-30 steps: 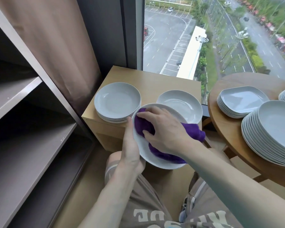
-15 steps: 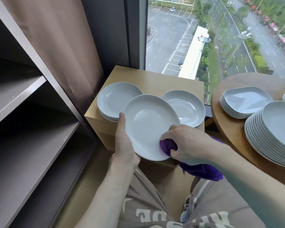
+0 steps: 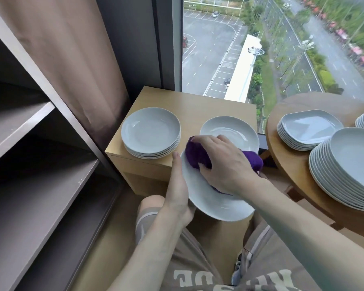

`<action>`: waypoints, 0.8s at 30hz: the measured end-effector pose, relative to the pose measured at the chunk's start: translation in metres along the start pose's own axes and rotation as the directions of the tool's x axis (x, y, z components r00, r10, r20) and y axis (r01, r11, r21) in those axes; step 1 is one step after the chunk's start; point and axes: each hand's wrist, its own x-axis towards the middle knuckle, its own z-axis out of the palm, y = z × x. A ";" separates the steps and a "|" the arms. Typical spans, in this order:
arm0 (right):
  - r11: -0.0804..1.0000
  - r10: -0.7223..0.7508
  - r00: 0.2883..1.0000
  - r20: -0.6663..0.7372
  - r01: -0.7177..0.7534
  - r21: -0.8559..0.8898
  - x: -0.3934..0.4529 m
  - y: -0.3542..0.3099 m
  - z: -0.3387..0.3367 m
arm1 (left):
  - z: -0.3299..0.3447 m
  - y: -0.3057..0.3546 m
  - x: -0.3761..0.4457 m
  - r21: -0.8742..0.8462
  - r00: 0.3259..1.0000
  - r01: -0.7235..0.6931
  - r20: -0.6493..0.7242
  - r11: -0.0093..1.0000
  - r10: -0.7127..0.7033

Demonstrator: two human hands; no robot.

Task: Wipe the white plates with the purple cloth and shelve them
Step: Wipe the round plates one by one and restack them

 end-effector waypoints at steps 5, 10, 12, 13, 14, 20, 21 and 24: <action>0.980 -0.170 0.969 0.181 0.148 0.130 -0.020 -0.026 -0.005 | -0.011 0.009 0.001 -0.105 0.998 0.002 -0.057 0.994 -0.008; 0.982 -0.187 0.915 0.357 0.173 0.070 -0.039 -0.025 -0.012 | -0.014 0.020 -0.003 -0.142 0.999 0.006 -0.046 0.990 -0.012; 0.988 -0.152 0.904 0.399 0.145 0.048 -0.045 -0.017 -0.014 | -0.013 0.020 -0.004 -0.134 0.999 -0.017 -0.049 0.991 0.010; 0.991 -0.131 0.900 0.415 0.127 0.036 -0.047 -0.012 -0.014 | -0.013 0.021 -0.005 -0.114 0.998 -0.031 -0.059 0.993 0.025; 0.994 -0.106 0.896 0.431 0.107 0.022 -0.049 -0.007 -0.013 | -0.014 0.020 -0.005 -0.093 0.997 -0.049 -0.067 0.994 0.043; 0.998 0.044 0.913 0.405 -0.056 0.017 -0.052 0.043 -0.001 | -0.015 0.014 -0.009 -0.005 0.987 -0.140 -0.087 0.990 0.139; 0.996 0.069 0.929 0.362 -0.083 0.022 -0.051 0.051 0.002 | -0.015 0.013 -0.010 0.018 0.984 -0.149 -0.095 0.989 0.150; 0.986 0.153 0.965 0.213 -0.164 0.035 -0.053 0.064 0.010 | -0.018 0.004 -0.011 0.052 0.975 -0.156 -0.154 0.986 0.162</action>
